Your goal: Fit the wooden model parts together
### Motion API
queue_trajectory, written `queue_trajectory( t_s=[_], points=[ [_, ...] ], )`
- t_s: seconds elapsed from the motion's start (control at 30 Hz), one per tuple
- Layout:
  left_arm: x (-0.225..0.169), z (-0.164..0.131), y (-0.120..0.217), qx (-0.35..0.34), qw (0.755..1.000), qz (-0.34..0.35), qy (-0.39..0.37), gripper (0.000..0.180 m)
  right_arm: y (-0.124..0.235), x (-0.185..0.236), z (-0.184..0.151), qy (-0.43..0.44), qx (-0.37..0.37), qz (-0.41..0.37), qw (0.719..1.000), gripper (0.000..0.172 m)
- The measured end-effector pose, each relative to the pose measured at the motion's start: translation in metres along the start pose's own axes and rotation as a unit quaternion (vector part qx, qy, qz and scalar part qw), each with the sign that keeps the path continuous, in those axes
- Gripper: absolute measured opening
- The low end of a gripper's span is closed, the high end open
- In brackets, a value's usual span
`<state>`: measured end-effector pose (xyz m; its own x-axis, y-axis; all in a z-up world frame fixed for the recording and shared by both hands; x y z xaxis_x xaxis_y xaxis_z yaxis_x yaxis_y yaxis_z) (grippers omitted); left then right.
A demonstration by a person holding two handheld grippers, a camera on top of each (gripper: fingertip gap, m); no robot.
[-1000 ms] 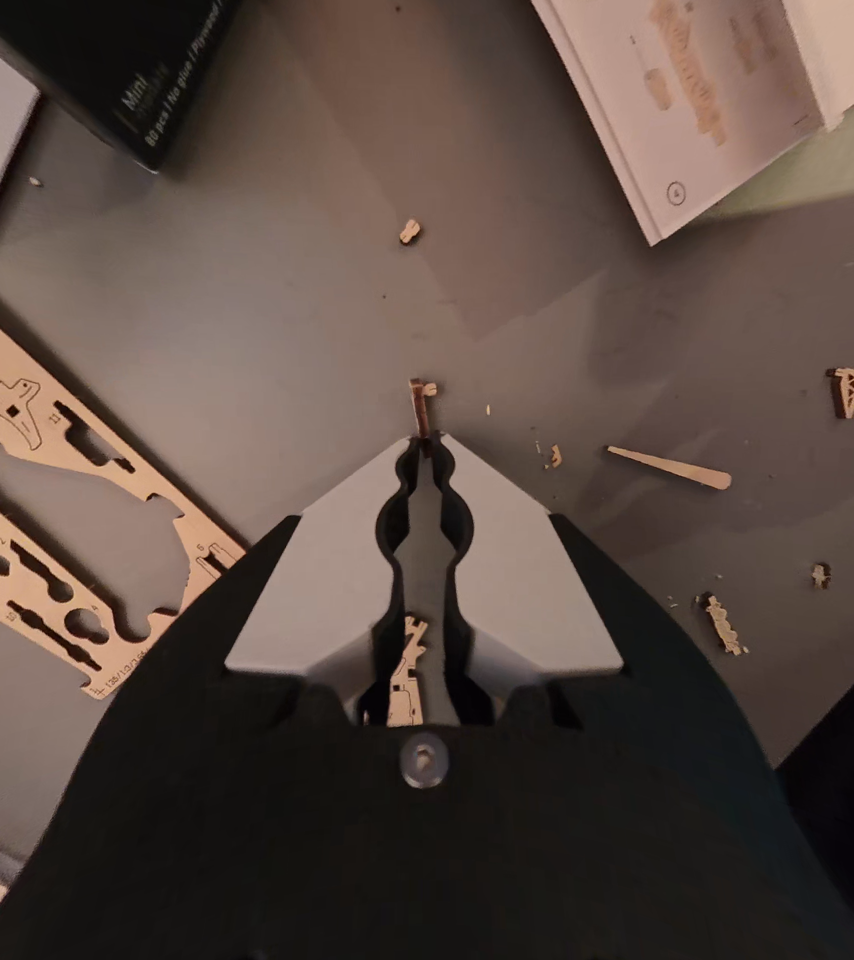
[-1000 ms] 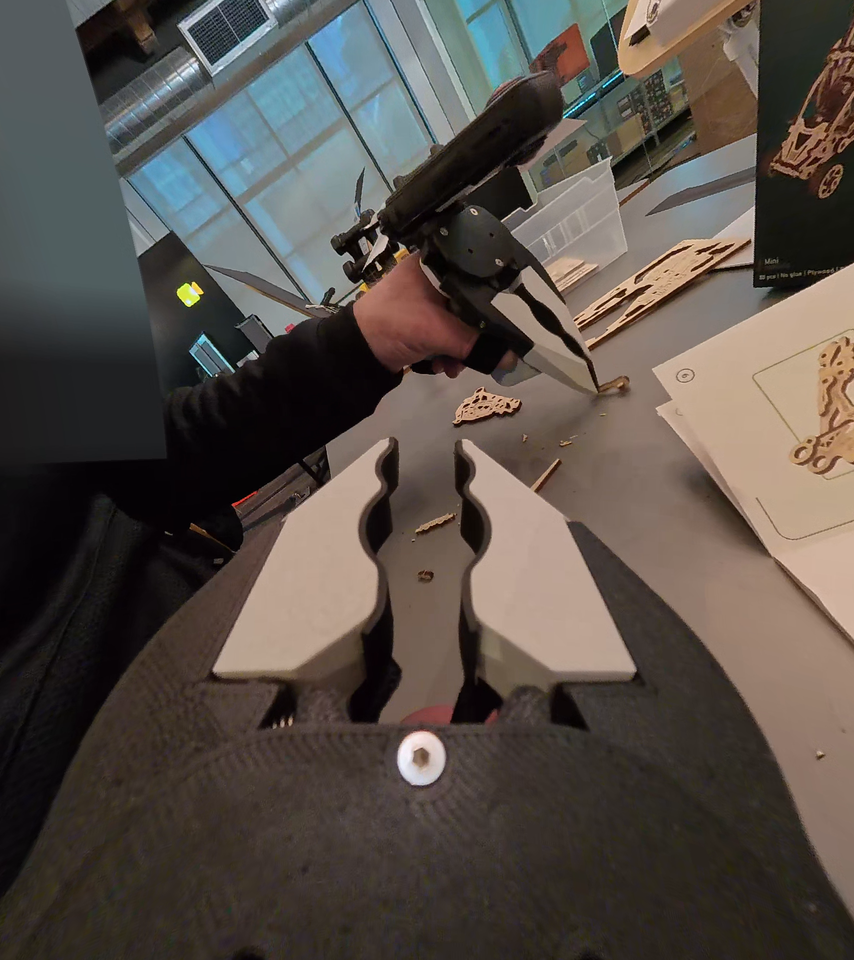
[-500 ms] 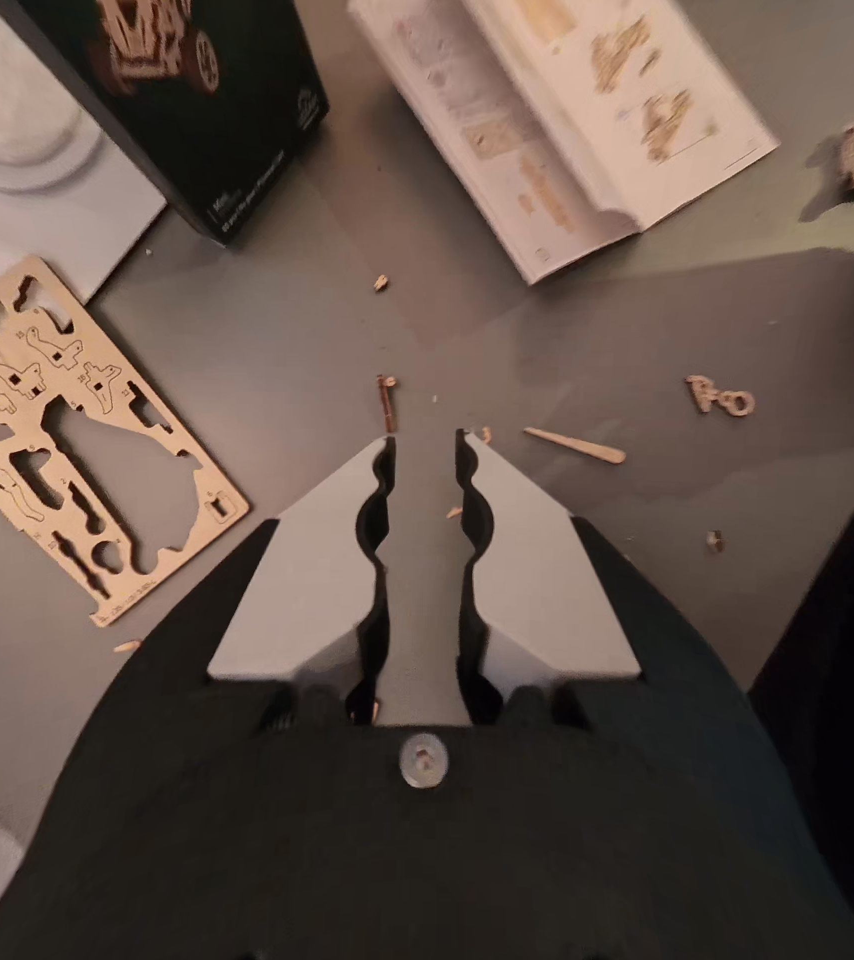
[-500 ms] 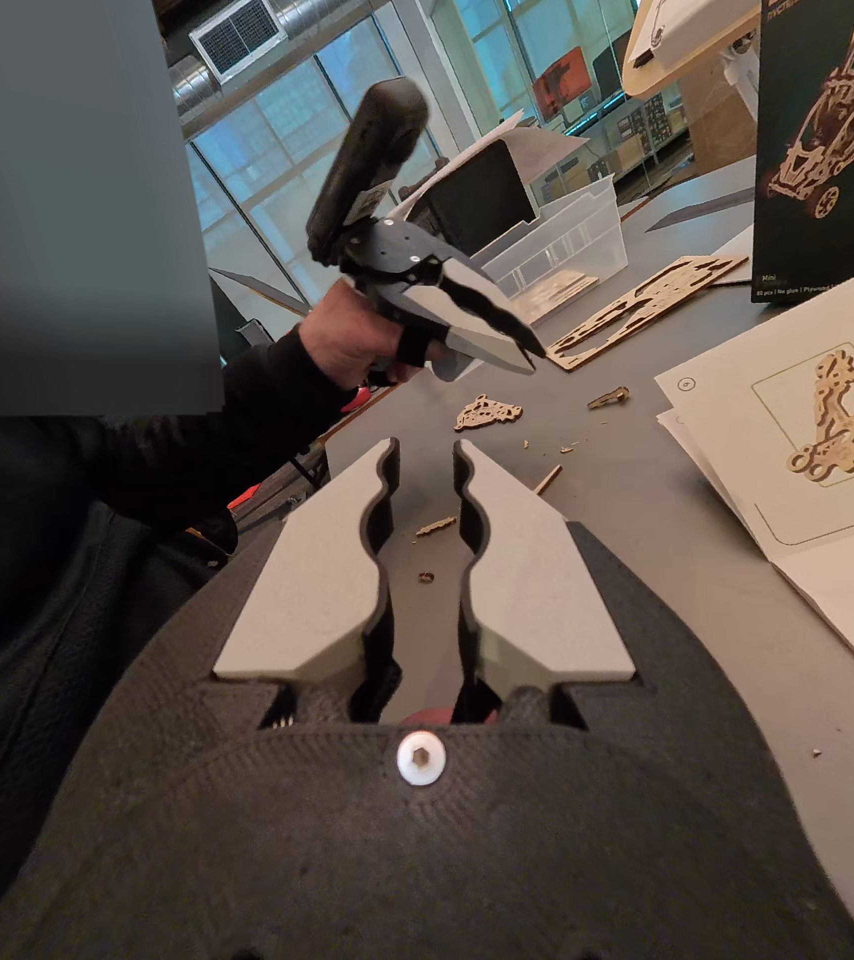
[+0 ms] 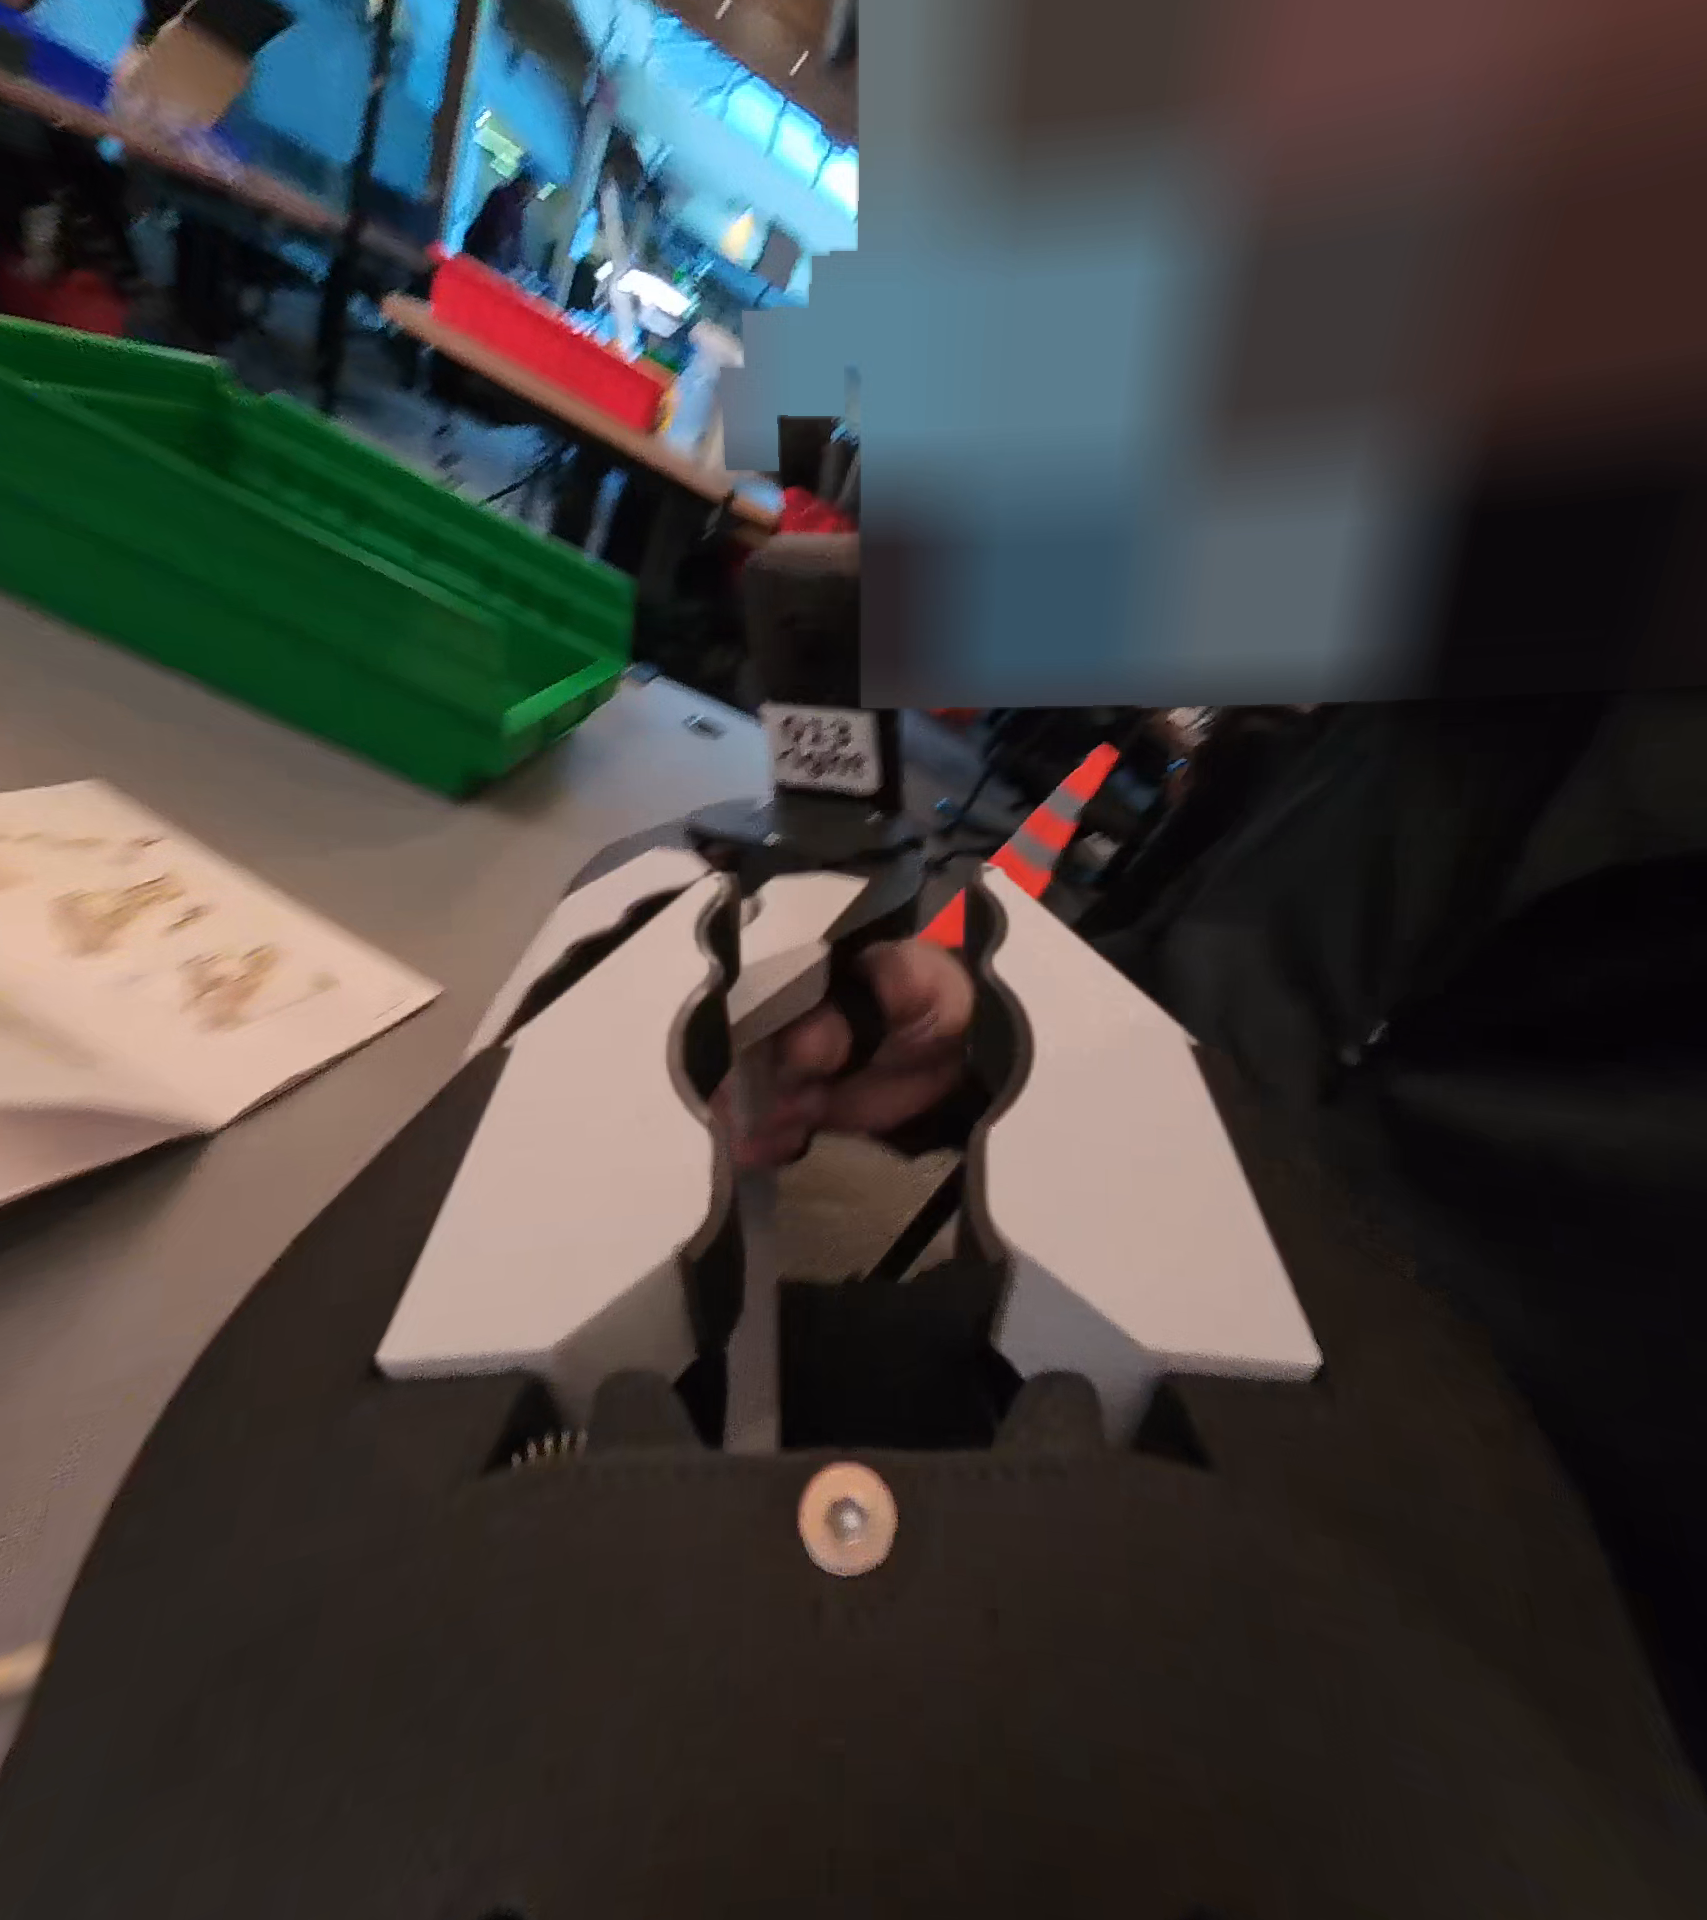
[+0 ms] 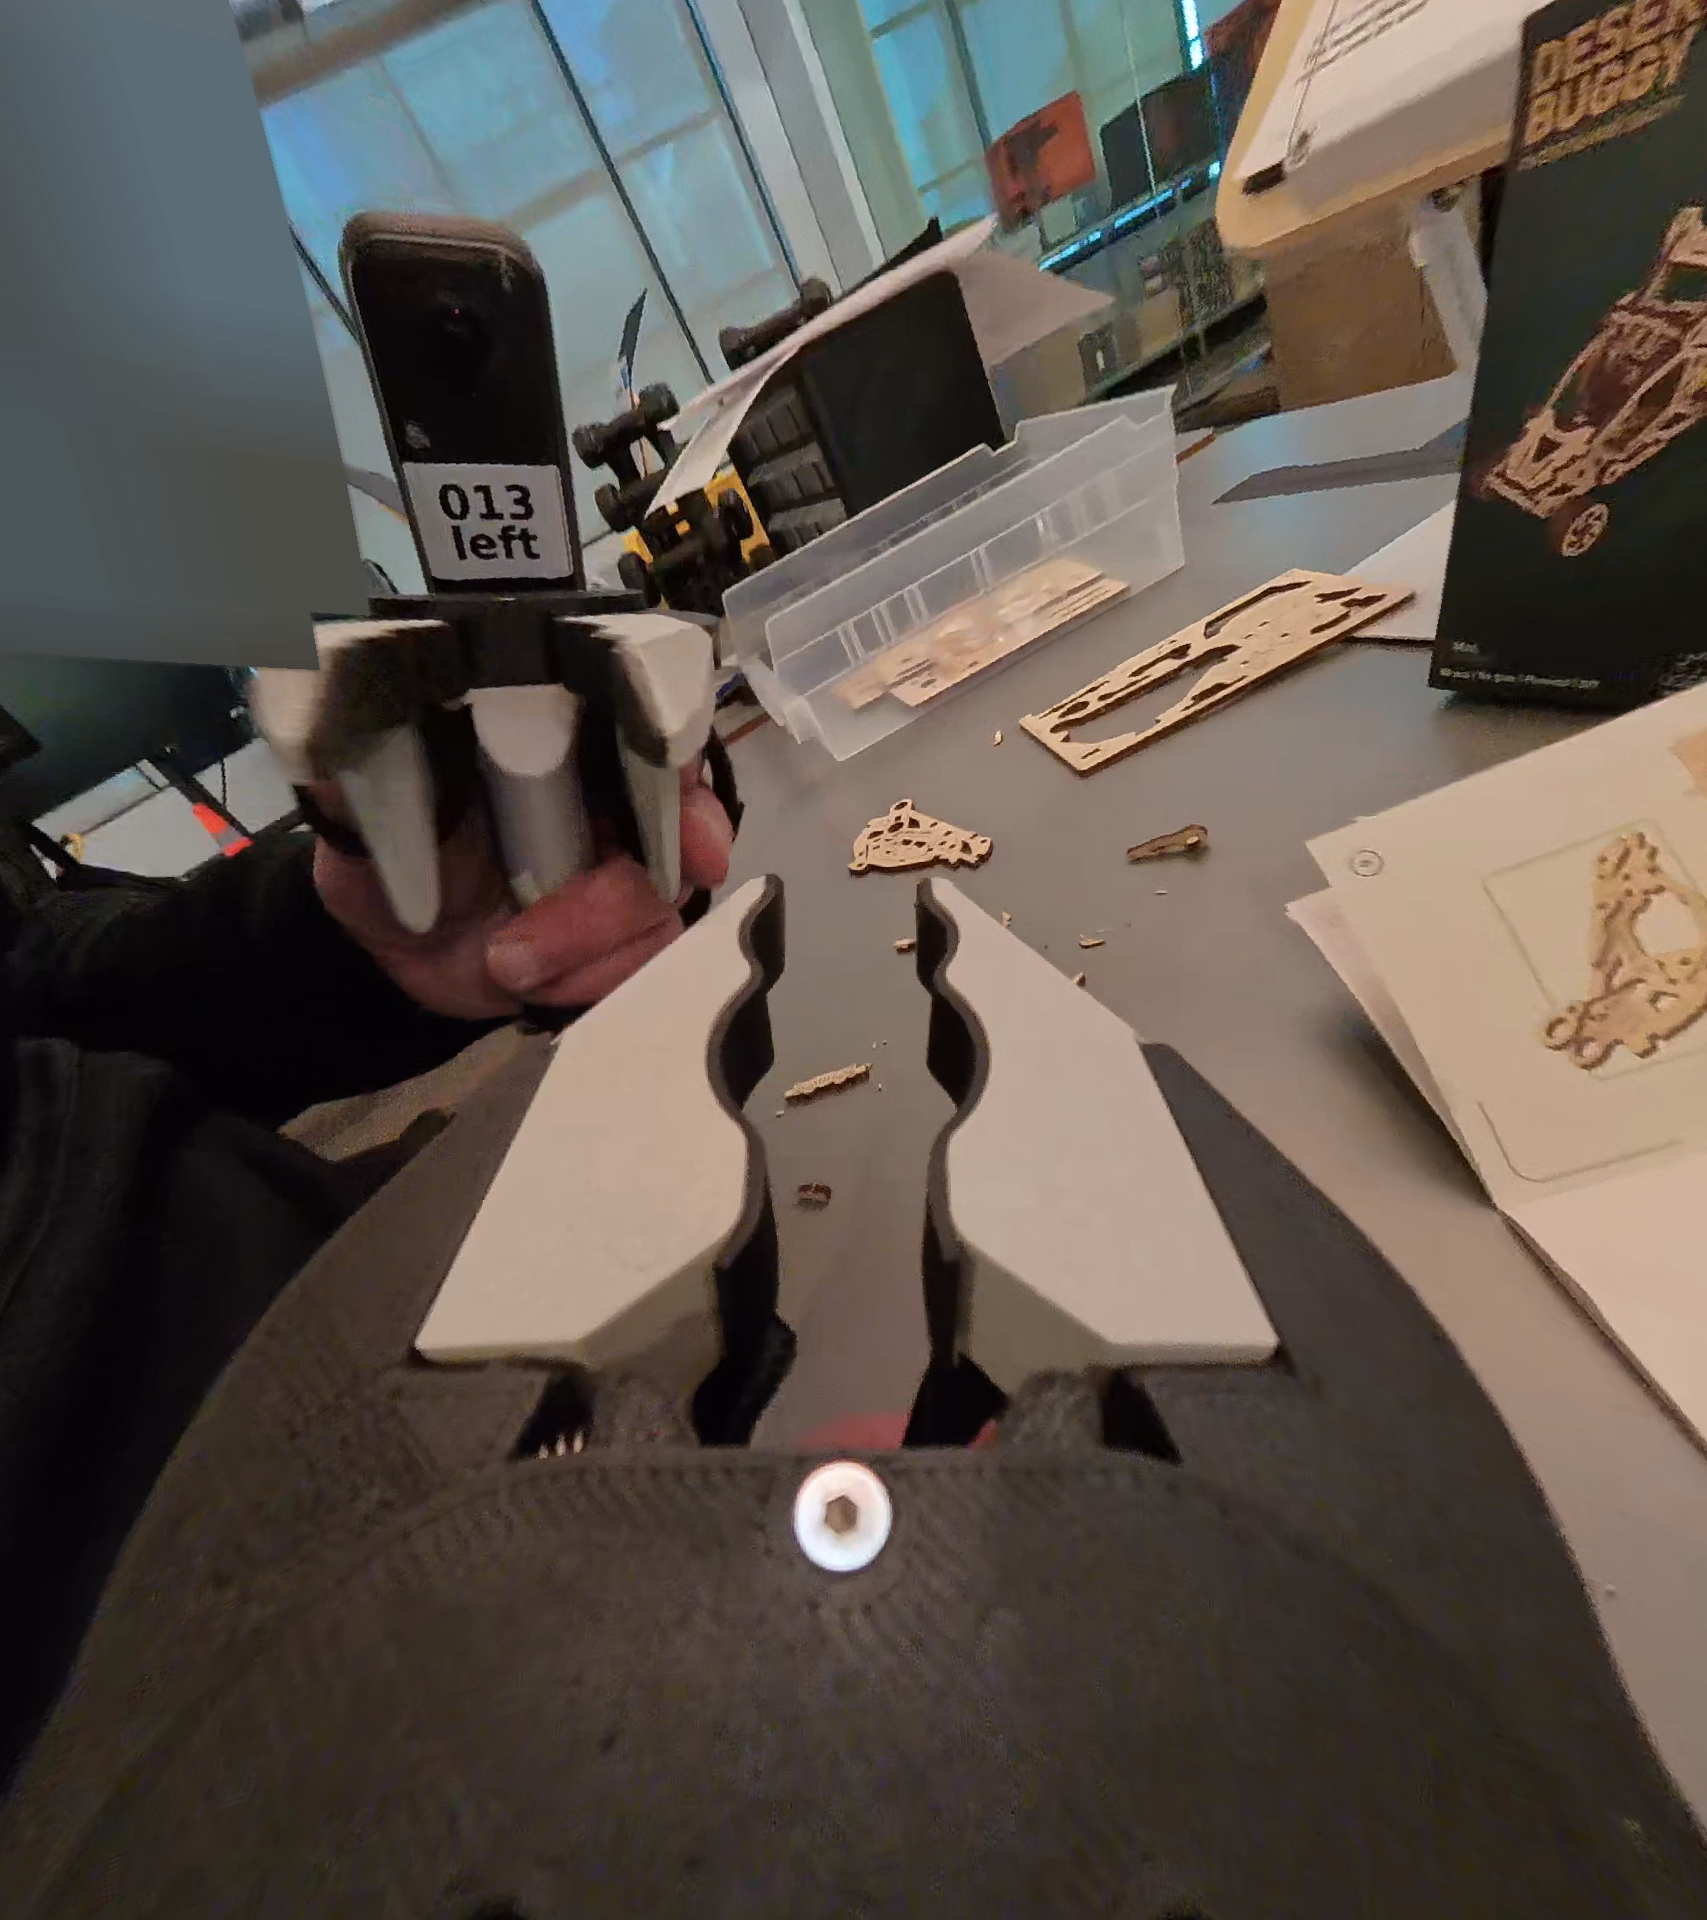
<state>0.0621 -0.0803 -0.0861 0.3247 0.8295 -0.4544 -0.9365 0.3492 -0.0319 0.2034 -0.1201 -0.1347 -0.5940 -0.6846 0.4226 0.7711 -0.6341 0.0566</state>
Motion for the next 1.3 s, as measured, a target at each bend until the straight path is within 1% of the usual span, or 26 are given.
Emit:
queue_trajectory(
  t_s=[0.07,0.1,0.17,0.27,0.33,0.43,0.47,0.53,0.57,0.6,0.63,0.77,0.87,0.93,1.0,1.03,1.07,1.1,1.13,1.2,1.27,1.3],
  points=[
    [-0.005,0.001,-0.01,-0.043,0.997,-0.052,0.021,0.043,-0.006,0.005,0.0,-0.008,0.001,0.011,1.0,0.023],
    [-0.008,0.001,-0.014,-0.055,0.995,-0.074,0.032,0.044,-0.009,0.009,0.0,-0.015,0.006,0.022,1.0,0.023],
    [-0.014,0.001,-0.021,-0.063,0.992,-0.102,0.03,0.041,-0.013,0.013,0.002,-0.025,0.008,0.032,0.999,0.017],
    [-0.025,-0.002,-0.029,-0.052,0.989,-0.134,0.026,0.038,-0.014,0.023,0.008,-0.04,0.005,0.089,0.995,0.008],
    [-0.035,-0.001,-0.031,-0.051,0.982,-0.179,0.029,0.034,-0.015,0.027,0.008,-0.027,0.024,0.103,0.994,0.01],
    [-0.051,-0.001,-0.035,-0.035,0.968,-0.247,0.04,0.035,-0.016,0.036,0.007,-0.013,0.059,0.132,0.989,0.011],
    [-0.056,-0.001,-0.035,-0.026,0.967,-0.252,0.029,0.036,-0.015,0.039,0.006,-0.007,0.066,0.14,0.988,0.008],
    [-0.06,0.004,-0.03,-0.027,0.963,-0.266,0.023,0.035,-0.007,0.038,0.01,-0.017,0.061,0.159,0.985,0.017],
    [-0.06,0.008,-0.026,-0.04,0.964,-0.263,0.021,0.036,-0.002,0.038,0.013,-0.022,0.051,0.167,0.984,0.02],
    [-0.061,0.012,-0.023,-0.05,0.962,-0.268,0.02,0.037,0.002,0.038,0.015,-0.021,0.048,0.168,0.984,0.024],
    [-0.062,0.013,-0.023,-0.046,0.962,-0.268,0.021,0.038,0.004,0.04,0.014,-0.017,0.054,0.169,0.984,0.027],
    [-0.072,0.011,-0.027,-0.022,0.957,-0.287,0.021,0.038,0.004,0.052,0.017,-0.009,0.048,0.157,0.986,0.021],
    [-0.08,0.01,-0.03,-0.006,0.957,-0.291,0.013,0.043,0.006,0.059,0.018,-0.007,0.054,0.148,0.987,0.023],
    [-0.087,0.006,-0.036,0.002,0.954,-0.3,0.012,0.046,0.003,0.066,0.019,0.009,0.061,0.135,0.989,0.018],
    [-0.097,0.002,-0.046,0.016,0.944,-0.33,0.023,0.051,-0.004,0.077,0.017,0.04,0.08,0.119,0.989,0.005],
    [-0.103,0.0,-0.05,0.02,0.939,-0.342,0.021,0.052,-0.005,0.079,0.016,0.044,0.081,0.118,0.989,0.002],
    [-0.106,0.0,-0.051,0.023,0.94,-0.341,0.012,0.051,-0.004,0.079,0.017,0.038,0.074,0.118,0.99,0.007],
    [-0.105,0.003,-0.05,0.02,0.943,-0.333,0.006,0.051,-0.002,0.076,0.018,0.026,0.065,0.114,0.991,0.016],
    [-0.102,0.008,-0.045,0.002,0.946,-0.325,0.004,0.049,0.003,0.073,0.02,0.01,0.054,0.121,0.991,0.019],
    [-0.095,0.017,-0.033,-0.028,0.951,-0.309,-0.004,0.046,0.016,0.069,0.026,-0.012,0.032,0.137,0.99,0.024],
    [-0.093,0.021,-0.029,-0.026,0.956,-0.291,-0.021,0.046,0.022,0.069,0.027,-0.014,0.028,0.144,0.989,0.029],
    [-0.094,0.021,-0.029,-0.025,0.955,-0.294,-0.022,0.047,0.023,0.07,0.027,-0.012,0.026,0.147,0.989,0.025]
  ],
)
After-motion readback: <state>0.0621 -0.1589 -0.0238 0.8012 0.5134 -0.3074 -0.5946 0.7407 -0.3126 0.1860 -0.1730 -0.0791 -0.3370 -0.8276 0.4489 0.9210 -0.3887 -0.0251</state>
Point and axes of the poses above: each gripper's, where its closed fingertips meet, y back along the fingers, z out of its top, x = y × z across the jaws, the point moved 9 cm from there along y, back along the fingers, and after that the axes turned 1 degree about x, right-handed, at the moved point
